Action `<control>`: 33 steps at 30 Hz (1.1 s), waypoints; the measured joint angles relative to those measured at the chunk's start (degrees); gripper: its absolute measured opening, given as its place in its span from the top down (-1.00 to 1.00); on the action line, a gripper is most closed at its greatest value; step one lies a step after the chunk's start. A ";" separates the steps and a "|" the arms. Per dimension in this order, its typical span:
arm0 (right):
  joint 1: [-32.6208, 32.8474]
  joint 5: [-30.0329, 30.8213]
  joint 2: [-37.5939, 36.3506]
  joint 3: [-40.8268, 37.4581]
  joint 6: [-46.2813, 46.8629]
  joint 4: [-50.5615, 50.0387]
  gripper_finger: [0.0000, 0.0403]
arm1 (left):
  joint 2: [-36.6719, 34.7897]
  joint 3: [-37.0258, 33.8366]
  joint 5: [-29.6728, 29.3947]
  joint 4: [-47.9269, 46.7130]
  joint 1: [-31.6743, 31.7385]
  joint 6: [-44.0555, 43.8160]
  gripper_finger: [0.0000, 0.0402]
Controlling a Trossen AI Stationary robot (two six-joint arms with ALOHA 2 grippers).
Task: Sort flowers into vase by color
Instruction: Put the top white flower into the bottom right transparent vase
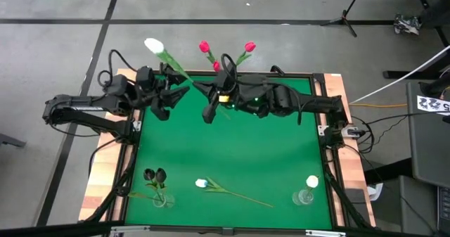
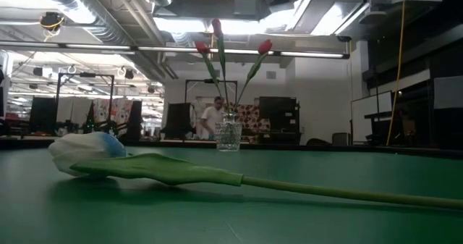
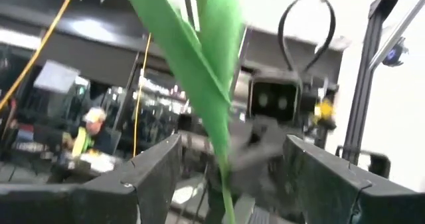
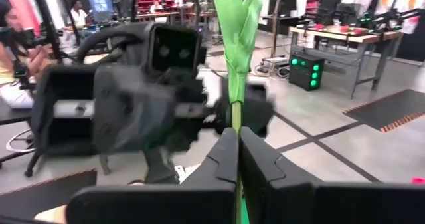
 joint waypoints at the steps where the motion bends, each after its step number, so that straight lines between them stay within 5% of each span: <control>1: 0.18 -0.12 0.00 0.00 -0.09 0.04 0.99 | 0.02 0.00 -0.20 1.14 -0.01 0.50 -0.29; 18: 1.93 3.51 -2.68 -0.04 -3.67 0.00 0.99 | -0.32 0.00 -0.76 2.57 -0.79 -0.89 0.03; 25: 11.09 17.96 -12.17 0.07 -18.74 3.54 0.99 | -0.99 0.00 -0.60 2.55 -2.25 -0.15 0.03; 33: 38.95 42.31 -19.13 0.20 -32.48 5.22 0.99 | -0.95 0.00 -0.59 0.55 -3.08 -0.09 0.03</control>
